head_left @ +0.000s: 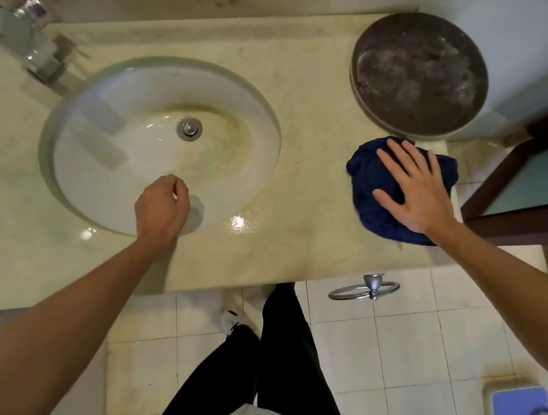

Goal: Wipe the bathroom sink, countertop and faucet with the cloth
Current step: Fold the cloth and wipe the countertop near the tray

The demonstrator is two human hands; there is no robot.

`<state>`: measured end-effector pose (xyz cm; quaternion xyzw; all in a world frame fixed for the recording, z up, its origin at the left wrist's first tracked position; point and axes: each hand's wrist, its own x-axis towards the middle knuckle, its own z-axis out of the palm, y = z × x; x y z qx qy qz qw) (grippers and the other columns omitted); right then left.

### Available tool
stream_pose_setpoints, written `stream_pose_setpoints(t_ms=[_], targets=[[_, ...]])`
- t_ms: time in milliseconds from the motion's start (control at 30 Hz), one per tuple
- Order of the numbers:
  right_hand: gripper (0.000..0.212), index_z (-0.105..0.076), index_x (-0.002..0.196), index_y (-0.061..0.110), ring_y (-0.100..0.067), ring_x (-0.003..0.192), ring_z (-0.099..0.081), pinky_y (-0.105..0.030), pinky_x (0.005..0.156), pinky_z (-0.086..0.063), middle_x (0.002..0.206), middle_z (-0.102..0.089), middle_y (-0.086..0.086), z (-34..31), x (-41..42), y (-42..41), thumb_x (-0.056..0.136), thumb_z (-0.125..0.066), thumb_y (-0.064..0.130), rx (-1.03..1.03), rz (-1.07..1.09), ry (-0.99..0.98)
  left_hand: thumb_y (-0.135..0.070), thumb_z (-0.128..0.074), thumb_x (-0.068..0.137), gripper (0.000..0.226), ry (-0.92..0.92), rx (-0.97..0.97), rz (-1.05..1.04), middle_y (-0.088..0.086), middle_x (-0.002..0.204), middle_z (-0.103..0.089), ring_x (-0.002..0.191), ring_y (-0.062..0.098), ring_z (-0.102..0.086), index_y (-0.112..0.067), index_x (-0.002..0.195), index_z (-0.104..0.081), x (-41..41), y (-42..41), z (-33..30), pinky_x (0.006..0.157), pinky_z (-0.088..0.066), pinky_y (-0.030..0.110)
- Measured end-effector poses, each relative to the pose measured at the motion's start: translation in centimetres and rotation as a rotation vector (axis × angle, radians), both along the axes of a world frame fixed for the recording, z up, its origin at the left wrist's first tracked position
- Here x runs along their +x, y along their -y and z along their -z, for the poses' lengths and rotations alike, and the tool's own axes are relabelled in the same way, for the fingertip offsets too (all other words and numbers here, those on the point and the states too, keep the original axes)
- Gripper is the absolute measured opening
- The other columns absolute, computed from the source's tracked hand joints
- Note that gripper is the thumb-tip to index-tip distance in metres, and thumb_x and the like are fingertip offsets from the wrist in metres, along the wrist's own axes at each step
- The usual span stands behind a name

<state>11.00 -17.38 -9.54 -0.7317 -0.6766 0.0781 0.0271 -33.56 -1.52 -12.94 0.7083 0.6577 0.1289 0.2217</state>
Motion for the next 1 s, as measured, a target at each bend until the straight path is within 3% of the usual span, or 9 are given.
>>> stream_pose_setpoints(t_ms=[300, 400, 533, 667, 800, 1000], targets=[[0.078, -0.026, 0.161, 0.029, -0.023, 0.155, -0.02, -0.057, 0.123, -0.014, 0.169, -0.024, 0.004, 0.0, -12.4, 0.8, 0.096, -0.033, 0.071, -0.06, 0.021, 0.021, -0.03, -0.043, 0.101, 0.029, 0.118, -0.102, 0.041, 0.0, 0.088, -0.07, 0.078, 0.026, -0.063, -0.017, 0.092, -0.068, -0.1, 0.1, -0.5, 0.077, -0.049, 0.039], [0.08, -0.028, 0.161, 0.03, -0.022, 0.155, -0.02, -0.058, 0.121, -0.014, 0.168, -0.026, 0.004, 0.1, -20.0, -1.1, 0.095, -0.033, 0.075, -0.07, -0.028, 0.005, -0.036, -0.044, 0.099, 0.03, 0.294, -0.195, -0.038, -0.004, 0.088, -0.072, 0.076, 0.022, -0.07, -0.023, 0.096, -0.071, -0.3, -0.2, -0.9, 0.081, -0.056, 0.04], [0.082, -0.03, 0.16, 0.03, -0.023, 0.155, -0.022, -0.06, 0.122, -0.011, 0.167, -0.03, 0.001, 0.3, -31.5, -2.5, 0.093, -0.035, 0.077, -0.041, -0.034, -0.101, -0.025, -0.043, 0.102, 0.031, 0.543, -0.197, -0.226, 0.0, 0.09, -0.072, 0.073, 0.013, -0.07, -0.014, 0.105, -0.072, -1.5, -1.4, -2.0, 0.083, -0.057, 0.036], [0.08, -0.032, 0.159, 0.023, -0.028, 0.153, -0.024, -0.06, 0.122, -0.009, 0.166, -0.031, -0.004, 0.0, -41.6, -5.2, 0.096, -0.034, 0.073, -0.11, -0.098, -0.16, -0.029, -0.041, 0.1, 0.034, 0.474, -0.098, -0.265, -0.003, 0.09, -0.073, 0.085, 0.014, -0.071, -0.017, 0.105, -0.072, -4.6, -2.7, -3.0, 0.09, -0.056, 0.034], [0.078, -0.033, 0.159, 0.021, -0.029, 0.149, -0.03, -0.053, 0.122, -0.015, 0.162, -0.037, -0.006, 0.6, -40.9, -5.5, 0.097, -0.036, 0.069, -0.07, -0.13, -0.166, -0.032, -0.039, 0.099, 0.039, 0.439, -0.019, -0.325, -0.003, 0.097, -0.074, 0.097, 0.017, -0.07, -0.014, 0.11, -0.073, -7.4, -3.5, -3.4, 0.096, -0.054, 0.037], [0.076, -0.033, 0.159, 0.025, -0.024, 0.153, -0.026, -0.048, 0.125, -0.014, 0.166, -0.031, 0.0, 0.4, -27.0, -1.7, 0.097, -0.04, 0.066, -0.029, -0.113, -0.137, -0.033, -0.04, 0.101, 0.041, 0.407, -0.109, -0.267, -0.002, 0.101, -0.073, 0.102, 0.022, -0.07, -0.013, 0.112, -0.073, -6.1, -0.4, -2.7, 0.099, -0.053, 0.04]])
